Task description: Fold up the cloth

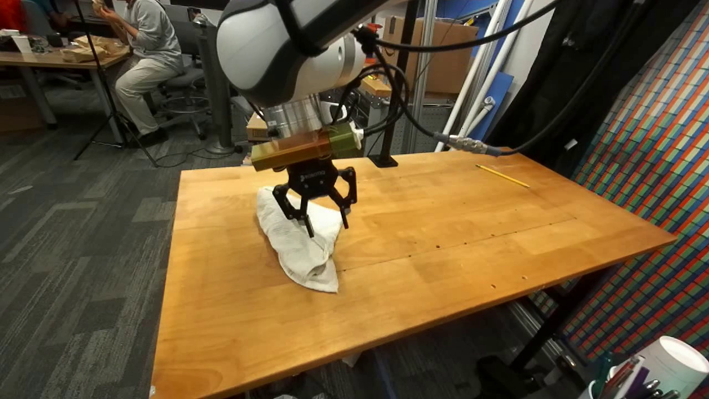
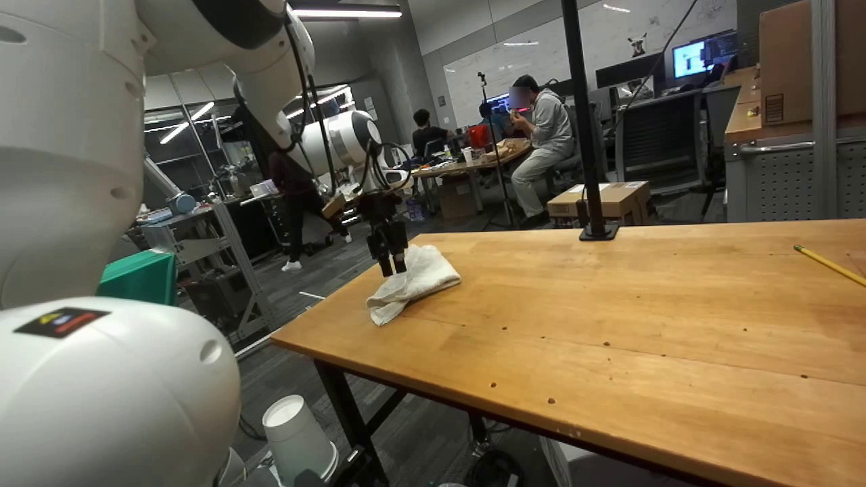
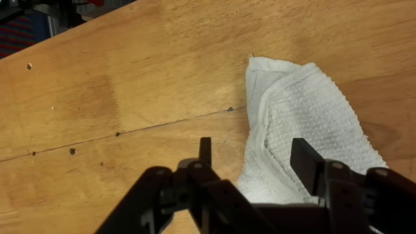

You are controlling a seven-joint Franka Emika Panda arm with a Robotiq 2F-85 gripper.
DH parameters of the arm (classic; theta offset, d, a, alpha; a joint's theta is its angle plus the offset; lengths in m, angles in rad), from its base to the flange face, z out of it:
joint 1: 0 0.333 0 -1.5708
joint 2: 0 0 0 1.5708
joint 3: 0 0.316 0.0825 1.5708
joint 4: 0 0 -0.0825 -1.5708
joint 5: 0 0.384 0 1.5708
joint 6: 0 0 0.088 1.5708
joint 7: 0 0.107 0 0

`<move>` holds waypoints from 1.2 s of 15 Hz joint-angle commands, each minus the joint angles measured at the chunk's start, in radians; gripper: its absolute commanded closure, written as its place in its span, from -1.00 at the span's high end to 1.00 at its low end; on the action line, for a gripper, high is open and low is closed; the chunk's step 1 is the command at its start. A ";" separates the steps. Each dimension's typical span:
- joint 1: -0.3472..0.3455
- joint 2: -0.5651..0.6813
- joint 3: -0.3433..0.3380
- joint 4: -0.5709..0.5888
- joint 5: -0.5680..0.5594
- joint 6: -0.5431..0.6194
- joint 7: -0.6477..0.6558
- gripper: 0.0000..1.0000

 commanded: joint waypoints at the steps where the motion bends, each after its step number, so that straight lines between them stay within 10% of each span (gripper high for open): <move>1: -0.026 -0.117 0.001 -0.070 0.019 0.024 0.023 0.95; 12: -0.115 -0.303 0.081 -0.299 0.387 0.320 -0.224 1.00; 18: -0.107 -0.342 0.061 -0.416 0.219 0.375 -0.339 1.00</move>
